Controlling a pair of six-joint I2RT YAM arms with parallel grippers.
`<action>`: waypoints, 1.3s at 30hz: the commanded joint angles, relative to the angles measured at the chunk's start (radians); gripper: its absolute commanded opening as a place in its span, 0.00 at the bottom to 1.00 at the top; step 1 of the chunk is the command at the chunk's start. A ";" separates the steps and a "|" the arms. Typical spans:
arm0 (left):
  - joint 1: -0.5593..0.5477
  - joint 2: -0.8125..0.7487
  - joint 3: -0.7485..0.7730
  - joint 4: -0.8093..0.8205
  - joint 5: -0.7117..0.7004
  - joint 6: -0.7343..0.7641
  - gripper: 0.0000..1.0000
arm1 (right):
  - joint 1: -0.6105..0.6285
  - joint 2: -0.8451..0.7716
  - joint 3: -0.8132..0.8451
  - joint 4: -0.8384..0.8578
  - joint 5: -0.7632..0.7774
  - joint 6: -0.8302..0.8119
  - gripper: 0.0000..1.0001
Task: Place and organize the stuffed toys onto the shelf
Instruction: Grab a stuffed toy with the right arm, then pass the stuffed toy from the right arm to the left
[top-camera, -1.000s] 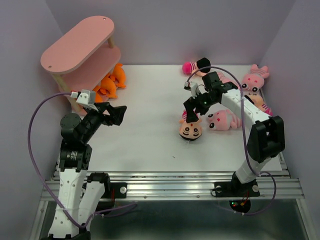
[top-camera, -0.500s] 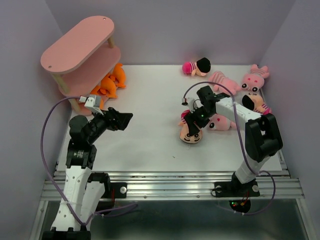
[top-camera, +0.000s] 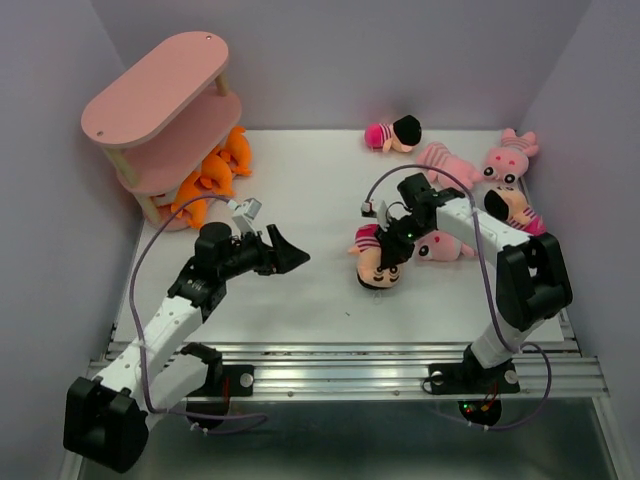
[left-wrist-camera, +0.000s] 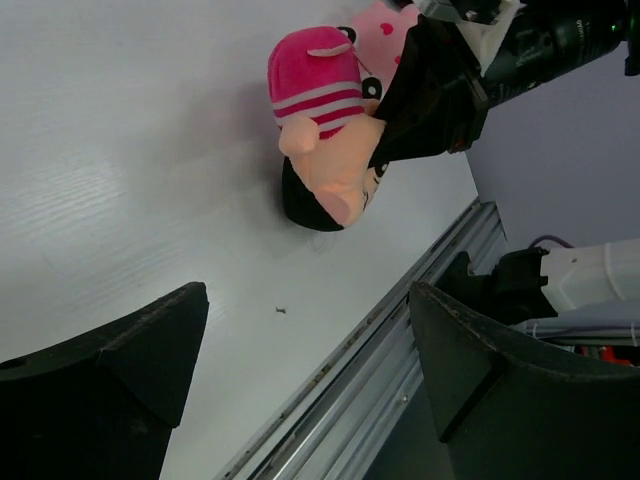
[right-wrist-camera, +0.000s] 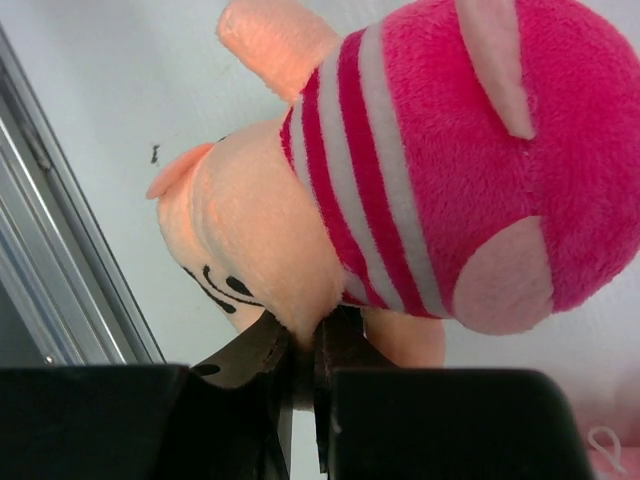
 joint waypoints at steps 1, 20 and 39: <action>-0.085 0.075 -0.013 0.216 -0.044 -0.081 0.92 | 0.005 -0.101 0.009 -0.174 -0.132 -0.316 0.01; -0.325 0.589 0.218 0.439 0.064 -0.109 0.93 | 0.193 -0.236 -0.054 -0.236 -0.039 -0.439 0.01; -0.369 0.672 0.162 0.559 0.131 -0.192 0.00 | 0.204 -0.250 -0.040 -0.063 0.047 -0.209 0.28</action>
